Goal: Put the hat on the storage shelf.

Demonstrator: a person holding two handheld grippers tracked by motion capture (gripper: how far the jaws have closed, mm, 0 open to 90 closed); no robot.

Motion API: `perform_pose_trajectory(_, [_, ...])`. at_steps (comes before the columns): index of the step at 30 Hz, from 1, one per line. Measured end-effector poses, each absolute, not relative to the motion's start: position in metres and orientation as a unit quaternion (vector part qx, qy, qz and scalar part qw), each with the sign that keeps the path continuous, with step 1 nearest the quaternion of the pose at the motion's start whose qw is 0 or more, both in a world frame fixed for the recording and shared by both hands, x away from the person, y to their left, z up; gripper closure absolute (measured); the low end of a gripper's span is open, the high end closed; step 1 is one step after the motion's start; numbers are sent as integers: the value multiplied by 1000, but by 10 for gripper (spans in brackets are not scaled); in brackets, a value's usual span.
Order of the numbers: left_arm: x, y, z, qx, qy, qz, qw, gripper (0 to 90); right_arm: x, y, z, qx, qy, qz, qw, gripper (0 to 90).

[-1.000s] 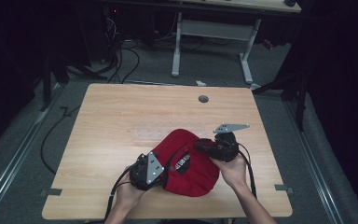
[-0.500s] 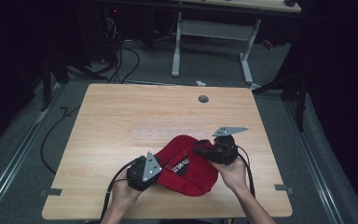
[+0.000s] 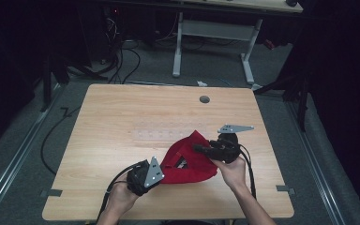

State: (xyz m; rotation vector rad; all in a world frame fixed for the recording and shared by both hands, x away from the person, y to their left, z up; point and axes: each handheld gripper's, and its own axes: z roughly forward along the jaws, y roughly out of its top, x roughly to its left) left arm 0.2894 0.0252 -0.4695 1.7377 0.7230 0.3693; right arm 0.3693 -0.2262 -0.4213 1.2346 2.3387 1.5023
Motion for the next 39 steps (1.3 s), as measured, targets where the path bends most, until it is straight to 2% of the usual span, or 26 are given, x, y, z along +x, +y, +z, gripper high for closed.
perform_pose_trajectory(3, [290,27,-471,742,315,157,571,853,369,-242,-409,416,739,525,76,527])
perform_pose_trajectory(13, [302,49,-462,701,367,147,593,852,360,-268,-398,422,715,542,131,469])
perform_pose_trajectory(19, [309,60,-459,671,398,135,611,850,361,-266,-430,436,735,501,134,431])
perform_pose_trajectory(31, [320,79,-453,634,429,113,633,848,363,-263,-499,480,764,403,156,412])
perform_pose_trajectory(39, [329,90,-450,608,445,103,650,847,362,-265,-518,494,764,378,173,417])
